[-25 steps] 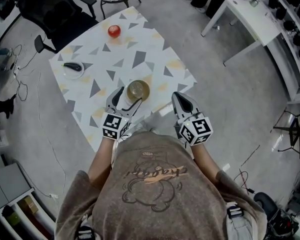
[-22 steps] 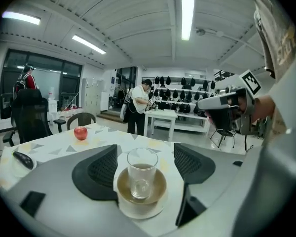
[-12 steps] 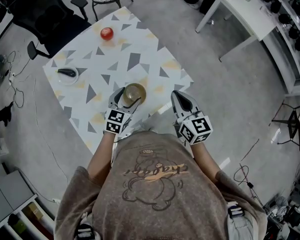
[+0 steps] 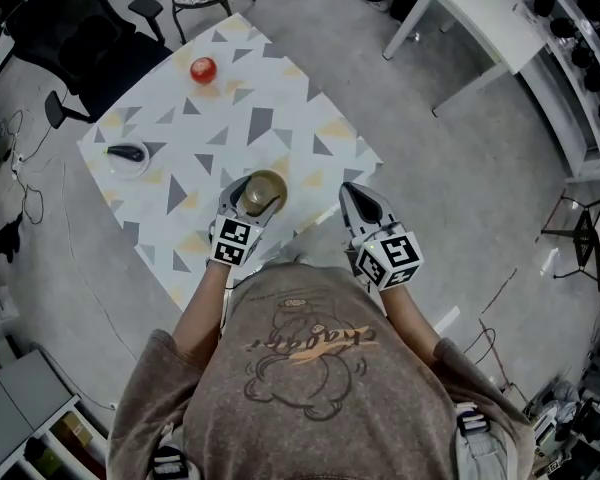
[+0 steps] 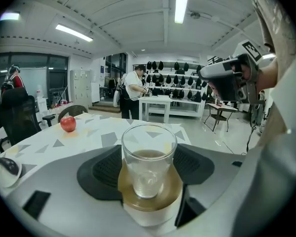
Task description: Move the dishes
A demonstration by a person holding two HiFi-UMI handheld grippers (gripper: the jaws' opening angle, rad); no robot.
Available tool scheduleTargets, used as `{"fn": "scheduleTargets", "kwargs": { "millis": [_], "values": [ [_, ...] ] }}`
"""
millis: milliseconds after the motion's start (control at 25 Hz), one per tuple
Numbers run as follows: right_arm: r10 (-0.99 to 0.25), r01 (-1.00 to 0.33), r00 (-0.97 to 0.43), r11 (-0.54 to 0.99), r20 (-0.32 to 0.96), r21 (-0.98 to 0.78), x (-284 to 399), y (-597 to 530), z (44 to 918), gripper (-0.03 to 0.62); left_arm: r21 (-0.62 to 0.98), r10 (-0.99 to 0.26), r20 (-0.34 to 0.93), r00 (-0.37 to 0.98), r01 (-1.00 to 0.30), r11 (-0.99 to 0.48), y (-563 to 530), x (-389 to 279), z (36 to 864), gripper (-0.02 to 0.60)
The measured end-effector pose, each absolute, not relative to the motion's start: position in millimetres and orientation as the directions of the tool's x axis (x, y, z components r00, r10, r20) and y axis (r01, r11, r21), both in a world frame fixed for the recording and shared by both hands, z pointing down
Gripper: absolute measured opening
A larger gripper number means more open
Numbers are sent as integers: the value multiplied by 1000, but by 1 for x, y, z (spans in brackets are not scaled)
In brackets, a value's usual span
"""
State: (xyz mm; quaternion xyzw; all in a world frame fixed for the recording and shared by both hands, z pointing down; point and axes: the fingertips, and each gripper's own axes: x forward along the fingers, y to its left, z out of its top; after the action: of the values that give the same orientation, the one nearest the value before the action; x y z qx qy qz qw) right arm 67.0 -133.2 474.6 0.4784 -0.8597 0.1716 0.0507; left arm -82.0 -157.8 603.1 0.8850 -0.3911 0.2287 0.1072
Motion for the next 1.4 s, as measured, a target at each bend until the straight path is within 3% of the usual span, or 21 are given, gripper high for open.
{"fn": "scheduleTargets", "kwargs": {
  "millis": [280, 680, 1400],
  "values": [
    [-806, -843, -533, 478, 257, -248, 70, -134, 476, 2, 3, -648, 485, 588, -741, -671, -159, -79, 603, 288],
    [-808, -844, -531, 475, 257, -248, 72, -132, 476, 2, -17, -658, 484, 577, -746, -666, -159, -81, 598, 287],
    [-802, -836, -543, 489, 249, -249, 72, -125, 475, 2, -17, -734, 323, 597, -772, -635, -182, -74, 505, 287]
  ]
}}
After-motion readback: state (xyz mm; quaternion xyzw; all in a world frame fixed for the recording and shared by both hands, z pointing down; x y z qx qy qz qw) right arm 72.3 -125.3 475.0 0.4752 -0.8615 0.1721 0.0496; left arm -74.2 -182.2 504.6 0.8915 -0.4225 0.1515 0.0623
